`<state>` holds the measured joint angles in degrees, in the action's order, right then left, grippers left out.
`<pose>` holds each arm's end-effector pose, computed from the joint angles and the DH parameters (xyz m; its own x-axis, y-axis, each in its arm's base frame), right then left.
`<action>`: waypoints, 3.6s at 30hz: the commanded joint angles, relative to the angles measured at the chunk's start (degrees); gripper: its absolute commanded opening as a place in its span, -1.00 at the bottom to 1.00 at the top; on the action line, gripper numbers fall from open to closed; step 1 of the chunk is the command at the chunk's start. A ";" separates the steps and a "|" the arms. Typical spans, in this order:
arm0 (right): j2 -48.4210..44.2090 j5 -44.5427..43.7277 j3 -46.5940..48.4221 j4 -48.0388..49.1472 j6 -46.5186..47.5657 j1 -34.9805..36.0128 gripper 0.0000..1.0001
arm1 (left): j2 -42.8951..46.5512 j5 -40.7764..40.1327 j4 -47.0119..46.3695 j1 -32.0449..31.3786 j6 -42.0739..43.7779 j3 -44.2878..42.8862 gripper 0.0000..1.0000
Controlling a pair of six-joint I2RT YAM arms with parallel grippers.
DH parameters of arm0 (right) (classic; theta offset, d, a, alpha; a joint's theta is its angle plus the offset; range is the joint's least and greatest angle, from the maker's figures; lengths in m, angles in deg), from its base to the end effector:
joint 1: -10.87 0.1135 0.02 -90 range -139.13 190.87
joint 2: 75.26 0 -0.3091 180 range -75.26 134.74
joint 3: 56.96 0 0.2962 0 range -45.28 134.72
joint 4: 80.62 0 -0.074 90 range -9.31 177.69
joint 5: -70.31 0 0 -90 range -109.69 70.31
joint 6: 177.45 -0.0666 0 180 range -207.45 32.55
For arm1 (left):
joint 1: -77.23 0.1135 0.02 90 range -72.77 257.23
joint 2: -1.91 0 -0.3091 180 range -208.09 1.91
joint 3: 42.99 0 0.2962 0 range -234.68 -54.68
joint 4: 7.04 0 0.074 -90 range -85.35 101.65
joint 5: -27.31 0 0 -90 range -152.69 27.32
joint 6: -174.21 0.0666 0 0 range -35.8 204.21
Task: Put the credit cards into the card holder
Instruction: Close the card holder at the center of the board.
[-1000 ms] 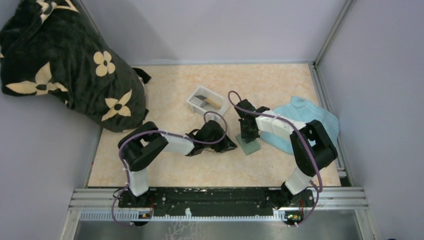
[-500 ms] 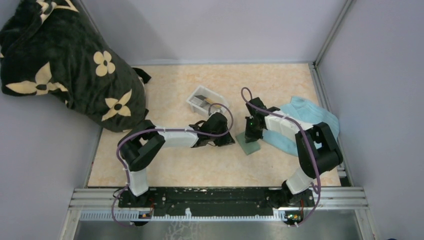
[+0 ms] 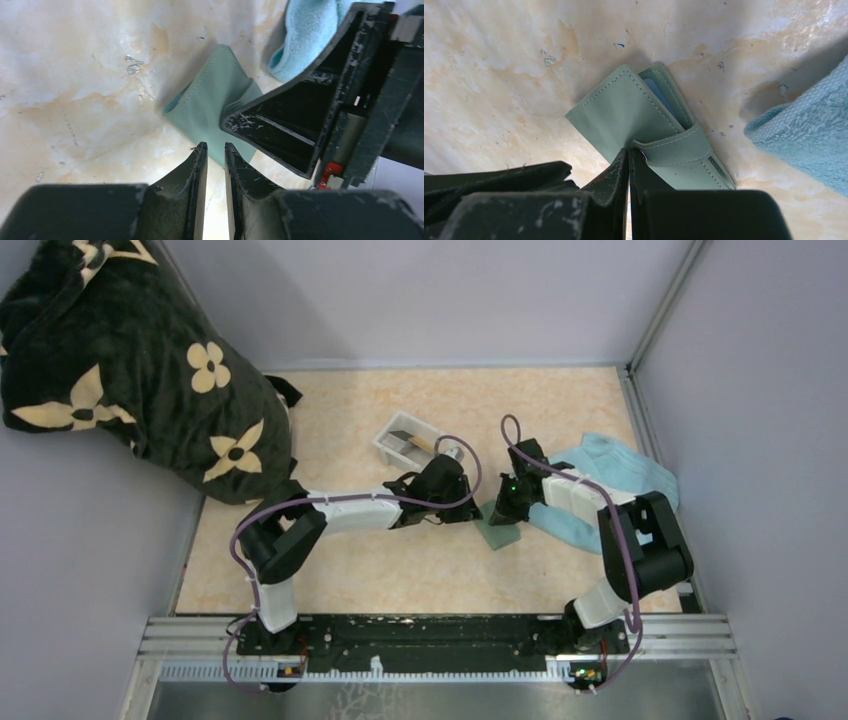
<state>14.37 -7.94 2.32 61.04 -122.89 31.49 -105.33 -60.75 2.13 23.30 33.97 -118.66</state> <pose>0.2987 0.1269 0.1432 -0.9505 0.2489 -0.1861 0.1683 0.9156 0.3653 0.2752 -0.3816 0.1619 -0.8784 -0.0990 -0.4676 0.2309 0.7686 -0.5966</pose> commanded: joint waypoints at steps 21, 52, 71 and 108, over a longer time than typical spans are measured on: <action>5.48 -3.26 -8.11 6.94 0.19 -2.89 -0.97 | 6.00 0.01 0.35 -1.00 3.23 -4.56 -0.54; 3.40 -0.91 -8.12 8.27 0.66 -4.32 -0.89 | -3.14 0.54 2.40 -4.93 -1.02 -5.38 -0.82; -9.30 12.94 -4.93 13.31 0.37 -4.12 -0.49 | 8.54 -10.63 3.29 -5.58 -4.12 1.41 -0.80; -13.78 -12.99 -3.91 2.47 4.45 -0.64 -0.34 | -0.20 -13.09 5.23 -8.20 -4.12 -2.51 -0.80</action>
<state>0.05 -21.38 -2.01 59.57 -117.64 30.73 -105.29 -72.44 6.78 15.17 28.61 -118.84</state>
